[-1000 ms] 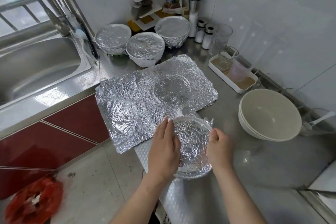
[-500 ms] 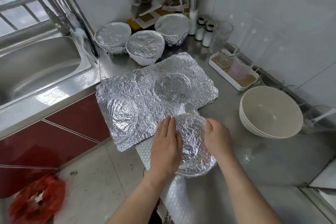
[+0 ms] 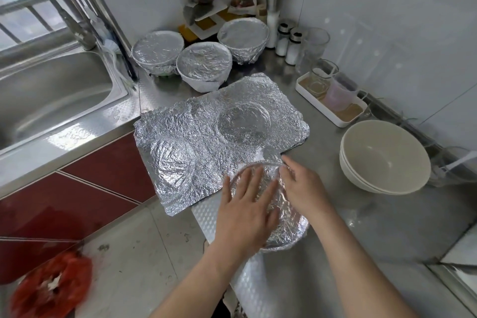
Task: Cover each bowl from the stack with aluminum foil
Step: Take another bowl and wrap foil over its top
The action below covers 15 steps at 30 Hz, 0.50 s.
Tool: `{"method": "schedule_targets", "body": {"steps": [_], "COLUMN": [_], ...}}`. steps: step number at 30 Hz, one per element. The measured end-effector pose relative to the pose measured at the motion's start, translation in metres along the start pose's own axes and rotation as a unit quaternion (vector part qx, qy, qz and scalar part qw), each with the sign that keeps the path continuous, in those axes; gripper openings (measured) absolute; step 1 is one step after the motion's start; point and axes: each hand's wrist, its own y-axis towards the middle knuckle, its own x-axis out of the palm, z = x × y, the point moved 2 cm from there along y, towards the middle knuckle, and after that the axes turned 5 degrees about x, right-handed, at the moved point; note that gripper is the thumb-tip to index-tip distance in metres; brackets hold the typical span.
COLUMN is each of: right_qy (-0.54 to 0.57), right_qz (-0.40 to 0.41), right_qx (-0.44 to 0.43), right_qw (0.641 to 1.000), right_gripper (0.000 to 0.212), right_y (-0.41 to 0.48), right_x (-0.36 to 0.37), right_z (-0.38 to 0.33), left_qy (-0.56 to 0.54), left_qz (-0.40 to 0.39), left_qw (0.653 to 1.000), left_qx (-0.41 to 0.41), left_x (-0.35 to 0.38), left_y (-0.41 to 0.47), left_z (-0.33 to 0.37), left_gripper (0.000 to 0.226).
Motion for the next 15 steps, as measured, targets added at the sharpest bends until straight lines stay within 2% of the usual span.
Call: {"method": "schedule_targets", "body": {"steps": [5, 7, 9, 12, 15], "right_qy": [0.003, 0.021, 0.043, 0.077, 0.113], "right_qz": [0.045, 0.068, 0.103, 0.145, 0.13], "right_qx": [0.019, 0.033, 0.051, 0.074, 0.073], "right_qw": [0.999, 0.997, 0.992, 0.984, 0.982], "right_gripper": [0.038, 0.036, 0.035, 0.033, 0.033], "right_y": [-0.003, -0.004, -0.007, -0.014, -0.017], "right_x": [0.004, 0.005, 0.006, 0.01, 0.012], "right_z": [0.005, 0.009, 0.014, 0.017, 0.015], "left_qy": [-0.018, -0.037, -0.092, -0.257, -0.293], "left_qz": [0.017, 0.046, 0.072, 0.086, 0.098], "left_qw": [1.0, 0.997, 0.986, 0.943, 0.929], "left_qx": [-0.013, -0.057, -0.118, -0.192, -0.203], "left_x": [-0.001, -0.006, -0.009, -0.006, -0.004], "left_y": [0.0, -0.002, -0.007, -0.011, -0.011], "left_z": [-0.005, -0.012, -0.017, -0.017, -0.015], "left_gripper": [0.052, 0.056, 0.06, 0.059, 0.059]}}
